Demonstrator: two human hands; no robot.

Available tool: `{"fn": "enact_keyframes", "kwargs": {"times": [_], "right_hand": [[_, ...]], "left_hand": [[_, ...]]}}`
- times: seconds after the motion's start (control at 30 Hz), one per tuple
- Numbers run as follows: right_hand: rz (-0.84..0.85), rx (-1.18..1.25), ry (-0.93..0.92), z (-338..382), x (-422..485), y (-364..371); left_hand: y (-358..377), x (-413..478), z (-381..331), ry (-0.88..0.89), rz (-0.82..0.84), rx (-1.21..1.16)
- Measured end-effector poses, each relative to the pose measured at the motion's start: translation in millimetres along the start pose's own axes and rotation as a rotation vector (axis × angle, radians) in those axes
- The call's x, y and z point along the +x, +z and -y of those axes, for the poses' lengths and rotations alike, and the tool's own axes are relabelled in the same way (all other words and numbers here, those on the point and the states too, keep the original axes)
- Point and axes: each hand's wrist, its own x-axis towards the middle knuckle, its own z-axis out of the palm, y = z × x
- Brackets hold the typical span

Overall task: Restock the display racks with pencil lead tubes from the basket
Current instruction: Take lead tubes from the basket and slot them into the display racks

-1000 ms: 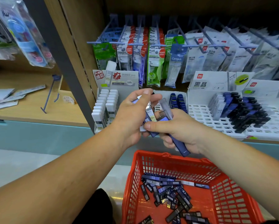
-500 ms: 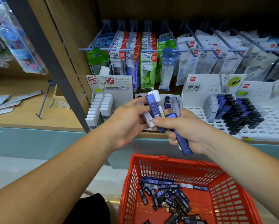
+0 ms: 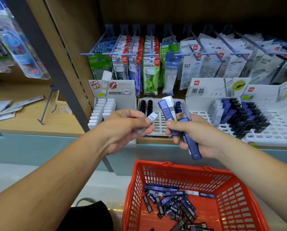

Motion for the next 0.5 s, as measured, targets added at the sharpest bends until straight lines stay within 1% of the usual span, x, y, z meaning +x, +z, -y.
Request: {"fn": "enact_keyframes", "kwargs": {"times": [0.07, 0.13, 0.23, 0.27, 0.4, 0.5], "right_hand": [[0.043, 0.01, 0.009, 1, 0, 1], [0.099, 0.002, 0.005, 1, -2, 5], [0.198, -0.031, -0.005, 1, -4, 14], [0.235, -0.036, -0.003, 2, -4, 17], [0.301, -0.072, 0.015, 4, 2, 36], [0.272, -0.02, 0.022, 4, 11, 51]], "left_hand": [[0, -3, 2, -0.059, 0.07, 0.011], [2, -4, 1, -0.059, 0.055, 0.094], [0, 0, -3, 0.028, -0.101, 0.122], [0, 0, -4, 0.064, -0.129, 0.151], [-13, -5, -6, 0.193, -0.097, 0.357], [-28, -11, -13, 0.222, -0.119, 0.325]]}}
